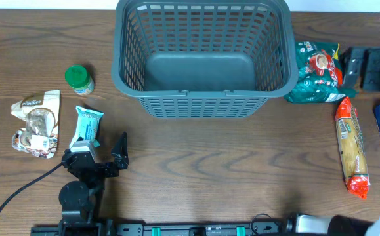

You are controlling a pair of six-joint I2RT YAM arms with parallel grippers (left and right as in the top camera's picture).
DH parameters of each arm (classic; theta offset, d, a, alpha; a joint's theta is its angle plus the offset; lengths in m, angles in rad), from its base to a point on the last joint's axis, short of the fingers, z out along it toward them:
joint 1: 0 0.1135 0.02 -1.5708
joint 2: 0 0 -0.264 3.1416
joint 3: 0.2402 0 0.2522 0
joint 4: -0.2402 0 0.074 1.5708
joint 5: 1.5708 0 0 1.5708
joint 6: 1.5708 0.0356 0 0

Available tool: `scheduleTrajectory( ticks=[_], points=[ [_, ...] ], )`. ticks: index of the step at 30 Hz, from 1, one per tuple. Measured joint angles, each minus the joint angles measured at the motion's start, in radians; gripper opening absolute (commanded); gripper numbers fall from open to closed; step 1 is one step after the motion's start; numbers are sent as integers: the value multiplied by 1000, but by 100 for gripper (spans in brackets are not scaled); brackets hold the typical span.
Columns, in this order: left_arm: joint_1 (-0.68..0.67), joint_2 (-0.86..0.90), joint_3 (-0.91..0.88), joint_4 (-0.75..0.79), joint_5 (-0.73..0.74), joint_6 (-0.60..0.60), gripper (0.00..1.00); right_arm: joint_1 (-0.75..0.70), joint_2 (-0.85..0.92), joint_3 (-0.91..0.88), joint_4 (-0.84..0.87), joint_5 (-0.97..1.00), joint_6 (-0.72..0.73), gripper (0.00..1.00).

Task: Pack container
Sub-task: 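Reach the right gripper to the green coffee bag and grasp it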

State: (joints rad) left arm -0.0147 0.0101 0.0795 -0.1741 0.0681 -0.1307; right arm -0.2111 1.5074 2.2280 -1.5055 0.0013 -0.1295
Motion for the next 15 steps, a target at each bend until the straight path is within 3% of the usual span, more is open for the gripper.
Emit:
scheduleTrajectory(
  ticks=[15],
  points=[
    [0, 0, 0, 0, 0, 0, 98, -71, 328, 3, 199, -127, -55, 99]
  ],
)
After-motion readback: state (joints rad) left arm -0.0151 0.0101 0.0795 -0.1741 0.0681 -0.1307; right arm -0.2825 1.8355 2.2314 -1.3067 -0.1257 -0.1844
